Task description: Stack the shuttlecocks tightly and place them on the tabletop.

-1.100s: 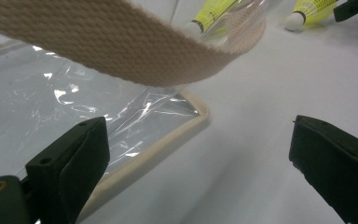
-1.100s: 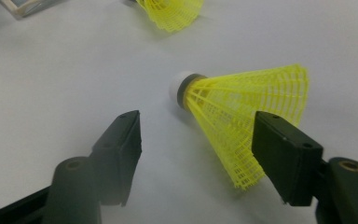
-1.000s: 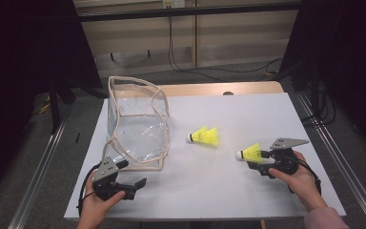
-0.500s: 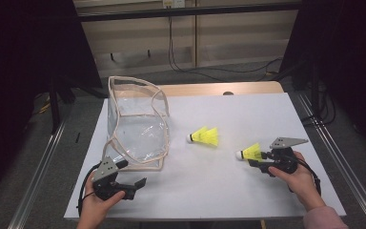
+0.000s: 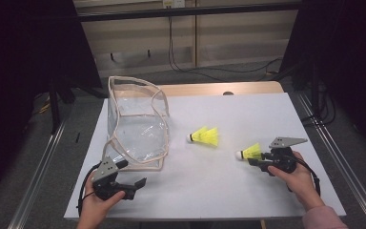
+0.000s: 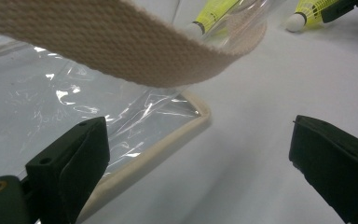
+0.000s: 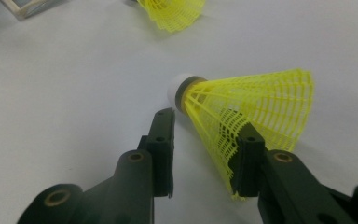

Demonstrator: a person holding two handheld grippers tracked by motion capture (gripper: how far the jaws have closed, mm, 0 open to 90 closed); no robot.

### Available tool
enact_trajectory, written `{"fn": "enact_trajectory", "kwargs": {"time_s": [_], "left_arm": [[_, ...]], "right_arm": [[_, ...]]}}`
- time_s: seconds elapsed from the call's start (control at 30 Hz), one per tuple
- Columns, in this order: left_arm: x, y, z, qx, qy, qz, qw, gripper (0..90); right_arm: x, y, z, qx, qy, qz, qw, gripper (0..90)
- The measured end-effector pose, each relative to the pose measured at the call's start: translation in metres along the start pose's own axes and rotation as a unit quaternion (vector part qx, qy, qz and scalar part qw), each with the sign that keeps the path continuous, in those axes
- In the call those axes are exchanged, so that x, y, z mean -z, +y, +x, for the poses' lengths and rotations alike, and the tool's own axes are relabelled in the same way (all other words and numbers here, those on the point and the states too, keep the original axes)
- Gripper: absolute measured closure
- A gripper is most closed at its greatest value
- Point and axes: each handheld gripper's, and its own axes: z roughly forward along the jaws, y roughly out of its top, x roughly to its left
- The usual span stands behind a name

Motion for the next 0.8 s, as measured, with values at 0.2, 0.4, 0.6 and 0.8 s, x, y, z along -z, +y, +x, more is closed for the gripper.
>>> {"fn": "enact_trajectory", "kwargs": {"time_s": [0.2, 0.4, 0.6, 0.8], "left_arm": [[0.0003, 0.0003, -0.0002, 0.001, 0.002, 0.0, 1.0, 5.0], [0.0005, 0.0003, -0.0004, 0.002, 0.003, -0.001, 1.0, 5.0], [0.0006, 0.0002, -0.0004, 0.003, 0.003, -0.001, 1.0, 5.0], [0.0007, 0.0001, -0.0003, 0.003, 0.001, -0.005, 1.0, 5.0]], "right_arm": [[-0.0005, 0.0001, 0.0, 0.0, 0.003, -0.001, 1.0, 72.6], [-0.0013, -0.0002, -0.0003, 0.001, 0.007, 0.0, 1.0, 74.7], [-0.0016, 0.0, -0.0004, 0.004, 0.007, -0.001, 1.0, 78.8], [-0.0013, 0.0002, 0.0, 0.005, 0.008, -0.004, 0.9999, 83.3]]}}
